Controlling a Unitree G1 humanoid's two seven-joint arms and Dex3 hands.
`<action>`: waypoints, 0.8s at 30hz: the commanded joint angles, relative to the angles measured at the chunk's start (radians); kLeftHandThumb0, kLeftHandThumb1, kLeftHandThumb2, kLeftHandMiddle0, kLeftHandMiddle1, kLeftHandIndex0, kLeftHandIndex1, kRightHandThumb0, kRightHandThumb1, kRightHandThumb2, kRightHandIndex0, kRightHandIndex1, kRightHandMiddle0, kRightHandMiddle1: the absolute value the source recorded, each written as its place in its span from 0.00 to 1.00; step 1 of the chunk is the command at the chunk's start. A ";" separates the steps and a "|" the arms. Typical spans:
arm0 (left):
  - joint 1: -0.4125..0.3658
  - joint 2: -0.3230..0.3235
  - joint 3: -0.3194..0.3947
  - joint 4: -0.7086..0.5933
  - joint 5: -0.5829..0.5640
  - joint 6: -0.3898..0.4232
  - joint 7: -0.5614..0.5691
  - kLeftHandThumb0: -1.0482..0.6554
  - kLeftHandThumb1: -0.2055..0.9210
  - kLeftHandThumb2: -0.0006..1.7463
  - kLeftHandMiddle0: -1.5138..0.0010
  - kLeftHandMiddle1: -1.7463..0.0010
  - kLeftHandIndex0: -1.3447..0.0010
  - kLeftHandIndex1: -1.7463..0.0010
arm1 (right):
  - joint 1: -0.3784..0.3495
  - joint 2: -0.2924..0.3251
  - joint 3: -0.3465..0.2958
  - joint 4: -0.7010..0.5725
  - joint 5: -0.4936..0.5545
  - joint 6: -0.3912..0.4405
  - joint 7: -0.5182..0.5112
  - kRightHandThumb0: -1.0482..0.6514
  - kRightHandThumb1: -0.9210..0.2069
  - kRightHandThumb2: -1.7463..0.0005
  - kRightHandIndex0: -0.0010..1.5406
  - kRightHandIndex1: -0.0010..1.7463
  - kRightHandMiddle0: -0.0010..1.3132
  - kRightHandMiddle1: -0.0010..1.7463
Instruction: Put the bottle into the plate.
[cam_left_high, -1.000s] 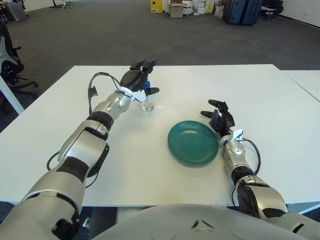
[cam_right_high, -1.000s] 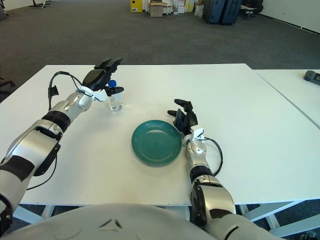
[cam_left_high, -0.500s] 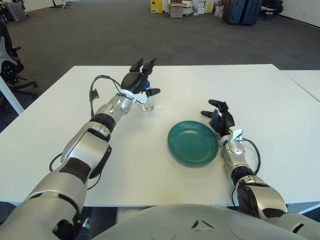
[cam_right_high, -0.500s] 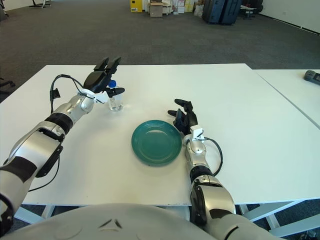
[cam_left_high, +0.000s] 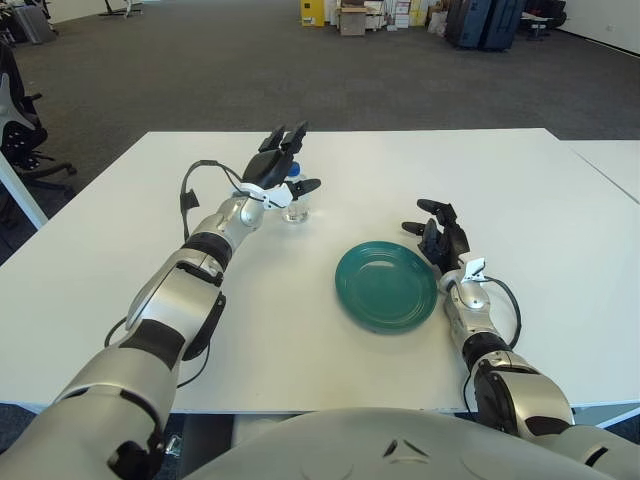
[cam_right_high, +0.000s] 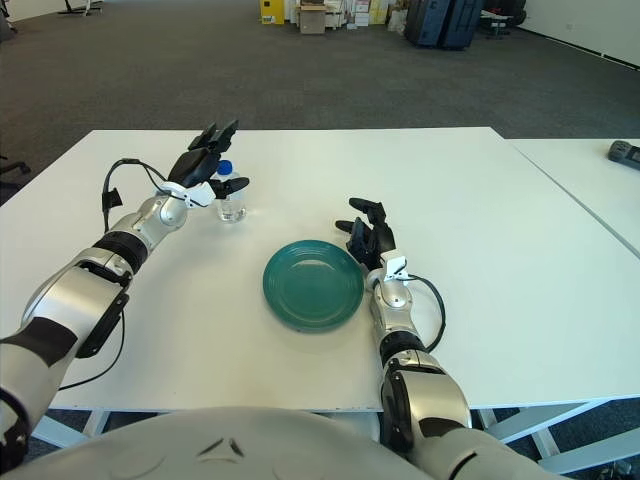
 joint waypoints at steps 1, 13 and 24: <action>0.031 -0.022 0.072 0.023 -0.091 -0.003 -0.097 0.00 1.00 0.24 1.00 1.00 0.99 1.00 | 0.106 0.035 0.006 0.085 -0.003 0.028 -0.008 0.16 0.00 0.46 0.34 0.43 0.01 0.63; 0.076 -0.125 0.292 0.092 -0.312 0.069 -0.231 0.03 0.99 0.07 0.89 0.98 1.00 0.69 | 0.115 0.031 0.013 0.078 -0.015 -0.012 -0.037 0.21 0.00 0.51 0.34 0.48 0.02 0.65; 0.090 -0.143 0.342 0.085 -0.344 0.073 -0.293 0.06 0.98 0.05 0.89 0.99 1.00 0.68 | 0.121 0.025 0.021 0.071 -0.020 -0.009 -0.064 0.24 0.00 0.51 0.32 0.50 0.03 0.64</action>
